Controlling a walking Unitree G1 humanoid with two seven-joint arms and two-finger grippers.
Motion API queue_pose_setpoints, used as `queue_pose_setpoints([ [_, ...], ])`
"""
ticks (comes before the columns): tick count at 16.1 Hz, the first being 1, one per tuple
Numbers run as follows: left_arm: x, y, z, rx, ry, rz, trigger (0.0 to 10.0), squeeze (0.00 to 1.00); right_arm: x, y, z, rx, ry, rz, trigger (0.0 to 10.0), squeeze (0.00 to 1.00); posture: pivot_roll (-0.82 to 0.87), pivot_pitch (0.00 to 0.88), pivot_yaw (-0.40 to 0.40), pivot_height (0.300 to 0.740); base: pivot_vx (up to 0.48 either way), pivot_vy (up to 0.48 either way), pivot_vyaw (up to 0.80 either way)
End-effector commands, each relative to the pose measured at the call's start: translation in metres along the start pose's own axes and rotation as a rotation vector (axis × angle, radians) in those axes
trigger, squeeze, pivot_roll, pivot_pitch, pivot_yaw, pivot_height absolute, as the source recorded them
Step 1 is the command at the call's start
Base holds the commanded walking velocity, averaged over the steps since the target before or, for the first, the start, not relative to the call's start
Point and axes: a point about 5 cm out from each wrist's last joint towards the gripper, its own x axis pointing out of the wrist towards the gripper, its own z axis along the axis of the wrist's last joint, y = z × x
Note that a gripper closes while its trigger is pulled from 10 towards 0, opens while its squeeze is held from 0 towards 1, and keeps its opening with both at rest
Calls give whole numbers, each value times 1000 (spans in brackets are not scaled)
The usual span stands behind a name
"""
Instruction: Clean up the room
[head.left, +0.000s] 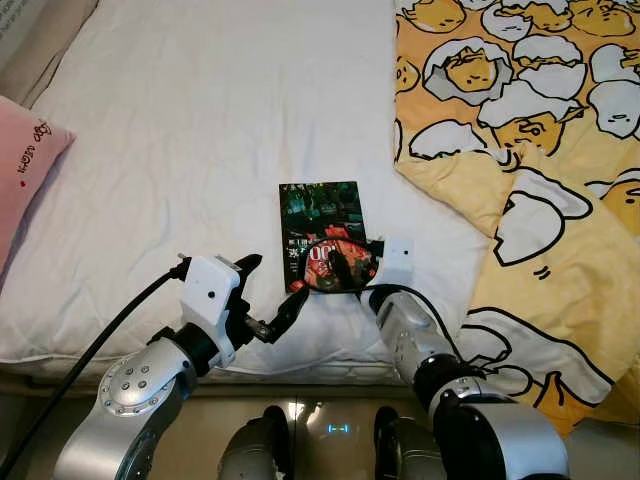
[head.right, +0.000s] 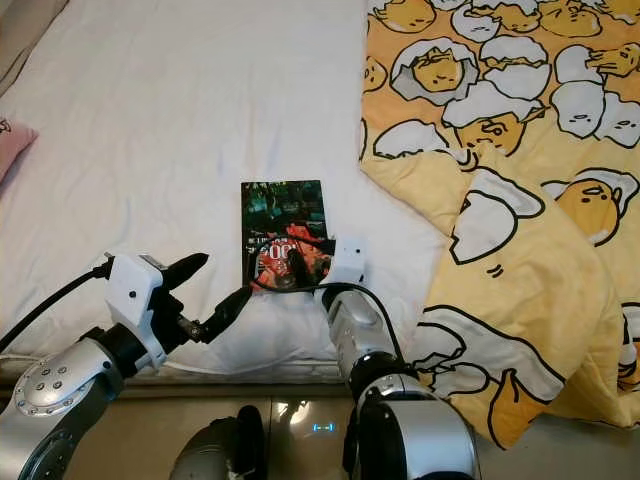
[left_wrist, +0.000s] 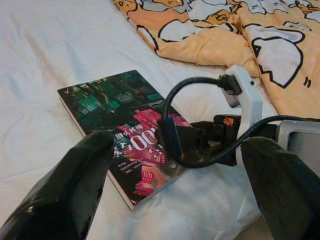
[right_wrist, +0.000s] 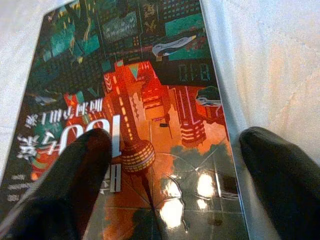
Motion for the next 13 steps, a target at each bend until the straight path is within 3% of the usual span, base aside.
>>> queue_pose_setpoints([
  [1, -4, 1, 2, 8, 4, 9, 10000, 0, -3, 20, -31, 70, 135, 54, 0, 0, 159, 284, 65, 740, 0, 0, 0],
  [5, -2, 2, 0, 13, 10, 8, 10000, 0, -2, 26, -32, 101, 154, 66, 0, 0, 162, 270, 58, 740, 0, 0, 0],
  [7, -1, 4, 1, 23, 8, 12, 10000, 0, -2, 28, -35, 184, 176, 64, 0, 0, 165, 263, 55, 740, 0, 0, 0],
  [13, 5, 1, -1, 13, 6, 5, 10000, 0, -1, 29, -33, 178, 176, 85, 0, 0, 138, 248, 45, 740, 0, 0, 0],
])
